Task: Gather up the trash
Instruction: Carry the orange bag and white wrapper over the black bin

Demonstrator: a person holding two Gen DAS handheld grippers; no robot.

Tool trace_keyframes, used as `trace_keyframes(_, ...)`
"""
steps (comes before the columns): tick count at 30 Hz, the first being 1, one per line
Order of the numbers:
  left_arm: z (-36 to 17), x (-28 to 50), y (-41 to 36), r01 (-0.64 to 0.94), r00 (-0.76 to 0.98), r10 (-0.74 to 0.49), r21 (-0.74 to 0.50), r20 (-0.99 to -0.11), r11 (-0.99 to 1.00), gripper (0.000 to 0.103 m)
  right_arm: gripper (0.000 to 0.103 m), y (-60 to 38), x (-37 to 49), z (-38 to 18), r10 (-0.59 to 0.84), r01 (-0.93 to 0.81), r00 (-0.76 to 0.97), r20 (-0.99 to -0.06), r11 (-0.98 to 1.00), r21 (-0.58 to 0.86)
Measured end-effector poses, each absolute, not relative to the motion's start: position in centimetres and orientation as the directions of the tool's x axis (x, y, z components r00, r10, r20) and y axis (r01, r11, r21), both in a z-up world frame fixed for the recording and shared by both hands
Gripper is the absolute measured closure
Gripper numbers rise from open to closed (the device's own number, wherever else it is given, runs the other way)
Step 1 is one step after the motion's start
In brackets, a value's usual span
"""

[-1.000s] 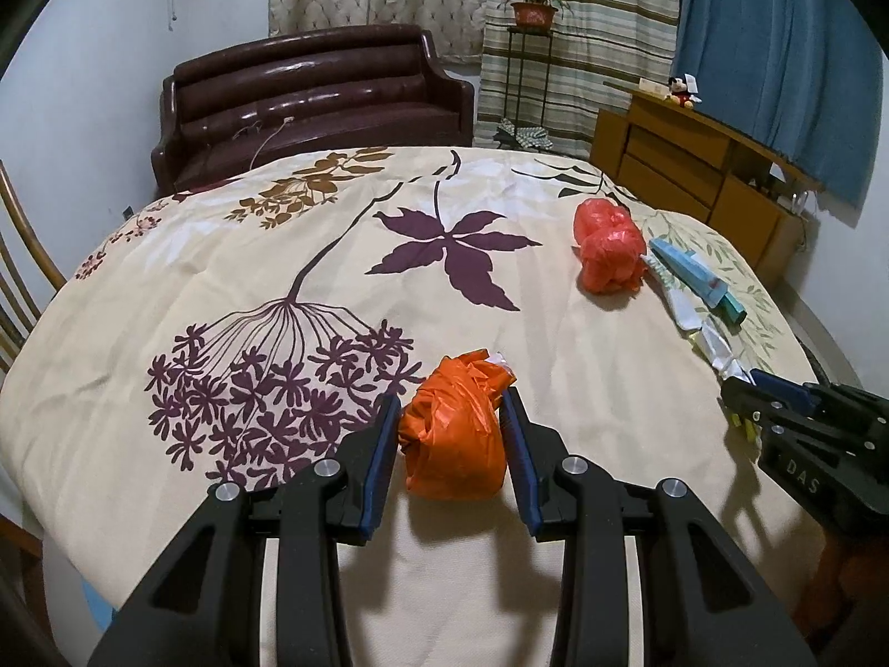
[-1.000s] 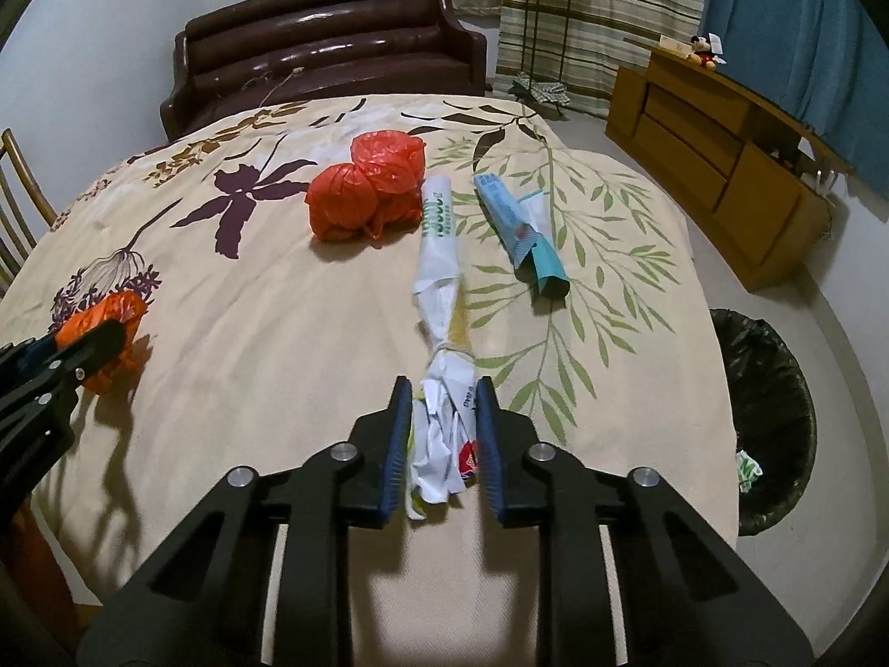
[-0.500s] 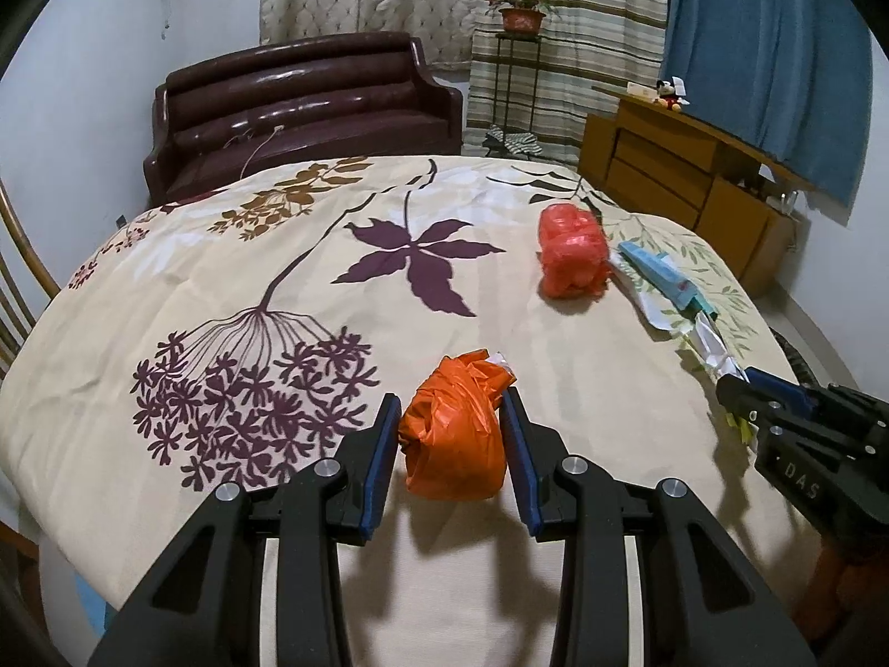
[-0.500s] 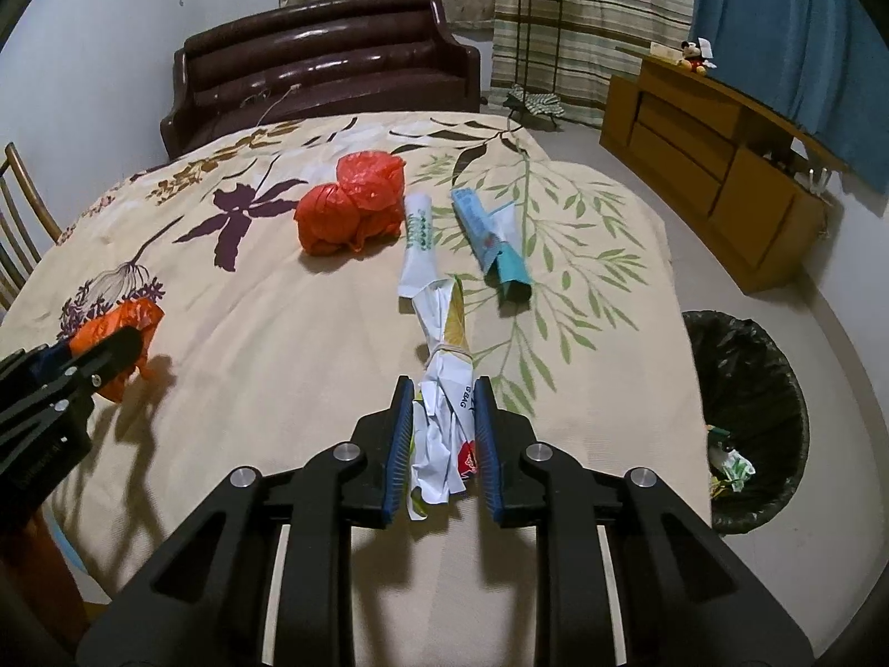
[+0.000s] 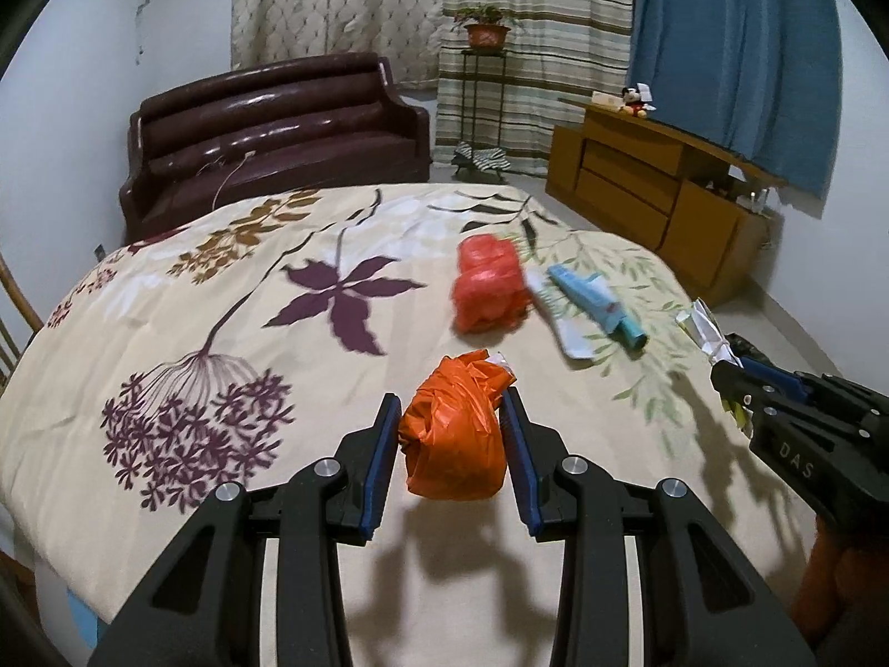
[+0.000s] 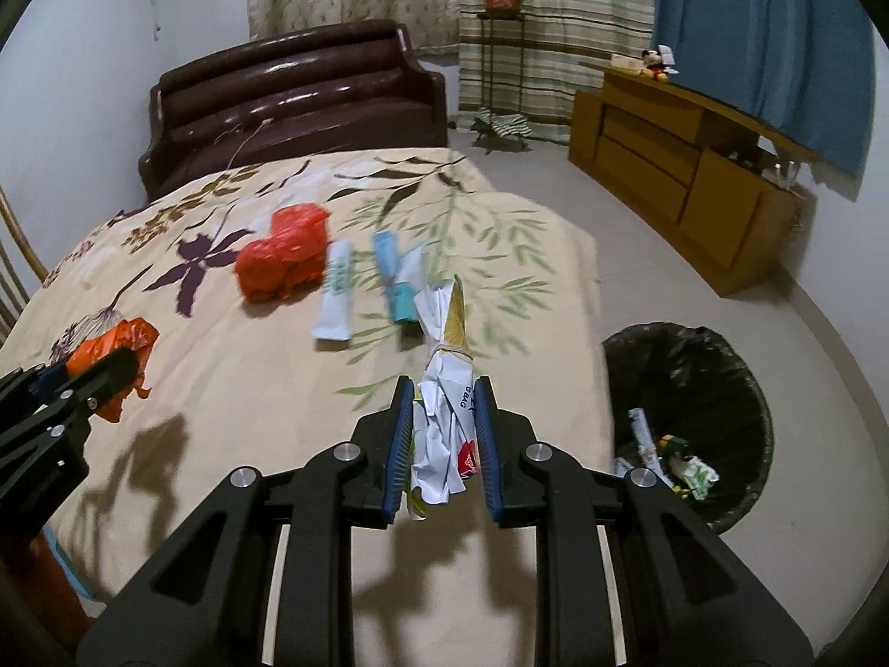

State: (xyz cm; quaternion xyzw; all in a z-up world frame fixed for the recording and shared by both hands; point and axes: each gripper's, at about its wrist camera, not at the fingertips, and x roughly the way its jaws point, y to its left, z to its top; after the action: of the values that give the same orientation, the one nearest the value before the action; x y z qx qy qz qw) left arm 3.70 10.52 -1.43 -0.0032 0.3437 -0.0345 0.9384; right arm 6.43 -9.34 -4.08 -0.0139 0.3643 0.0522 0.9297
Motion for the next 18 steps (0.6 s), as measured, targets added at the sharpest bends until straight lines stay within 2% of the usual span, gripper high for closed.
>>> trace_keyframes(18, 0.2, 6.2, -0.7, 0.238, 0.771, -0.196, -0.011, -0.606, 0.971, 0.066, 0.081, -19.8, 7.5, -3.2, -0.036, 0.072, 0.767, -0.641, 0.997, 0.030)
